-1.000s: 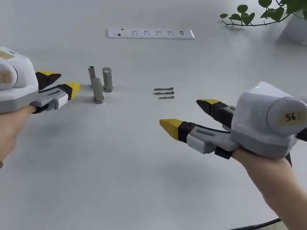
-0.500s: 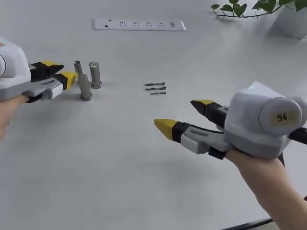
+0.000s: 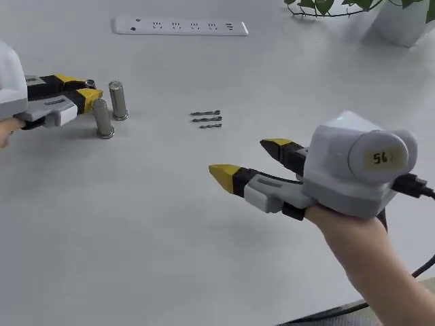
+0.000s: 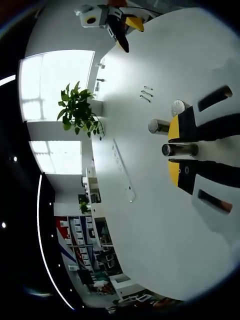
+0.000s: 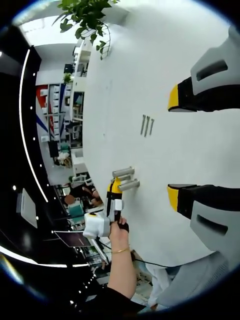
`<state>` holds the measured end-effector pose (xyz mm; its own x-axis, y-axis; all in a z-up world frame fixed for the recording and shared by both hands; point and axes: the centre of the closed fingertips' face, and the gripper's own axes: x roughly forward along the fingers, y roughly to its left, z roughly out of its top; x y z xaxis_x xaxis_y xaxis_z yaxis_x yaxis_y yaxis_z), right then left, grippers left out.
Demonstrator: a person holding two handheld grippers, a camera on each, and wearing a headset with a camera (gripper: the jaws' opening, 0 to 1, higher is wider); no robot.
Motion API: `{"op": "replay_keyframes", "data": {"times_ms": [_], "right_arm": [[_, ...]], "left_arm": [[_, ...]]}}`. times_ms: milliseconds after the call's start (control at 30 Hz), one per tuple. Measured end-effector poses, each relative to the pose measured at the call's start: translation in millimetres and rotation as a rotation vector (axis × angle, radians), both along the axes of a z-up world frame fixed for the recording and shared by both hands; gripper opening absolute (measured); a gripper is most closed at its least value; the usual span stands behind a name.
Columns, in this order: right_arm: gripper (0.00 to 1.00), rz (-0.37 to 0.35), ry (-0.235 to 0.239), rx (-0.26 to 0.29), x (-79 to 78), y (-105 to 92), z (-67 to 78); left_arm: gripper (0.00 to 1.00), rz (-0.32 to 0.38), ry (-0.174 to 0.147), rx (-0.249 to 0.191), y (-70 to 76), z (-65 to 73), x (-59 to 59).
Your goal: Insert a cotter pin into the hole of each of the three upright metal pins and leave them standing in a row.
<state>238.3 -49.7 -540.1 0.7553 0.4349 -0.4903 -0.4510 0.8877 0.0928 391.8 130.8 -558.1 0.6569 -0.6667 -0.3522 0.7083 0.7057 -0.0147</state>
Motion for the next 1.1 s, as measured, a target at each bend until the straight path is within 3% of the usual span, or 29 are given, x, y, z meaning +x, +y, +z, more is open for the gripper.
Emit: {"op": "replay_keyframes", "data": {"times_ms": [167,300,633,833,1100], "right_arm": [[0.54,0.007,-0.009,-0.007,3.3,5.5,2.5],[0.54,0.008,-0.008,-0.002,3.7,7.8,2.5],[0.53,0.005,0.002,-0.001,0.3,7.3,0.6],[0.53,0.004,0.002,-0.001,-1.6,6.2,2.2],[0.53,0.015,0.002,0.001,-5.5,7.0,4.0]], "left_arm": [[0.07,-0.023,-0.011,0.019,-3.5,0.9,-0.1],[0.07,-0.029,0.004,0.007,-2.1,0.9,-1.0],[0.06,-0.01,0.025,0.035,15.4,0.3,-3.9],[0.06,-0.018,0.026,0.075,25.0,0.6,-13.9],[0.06,-0.031,0.016,0.081,32.1,11.0,-37.1]]}}
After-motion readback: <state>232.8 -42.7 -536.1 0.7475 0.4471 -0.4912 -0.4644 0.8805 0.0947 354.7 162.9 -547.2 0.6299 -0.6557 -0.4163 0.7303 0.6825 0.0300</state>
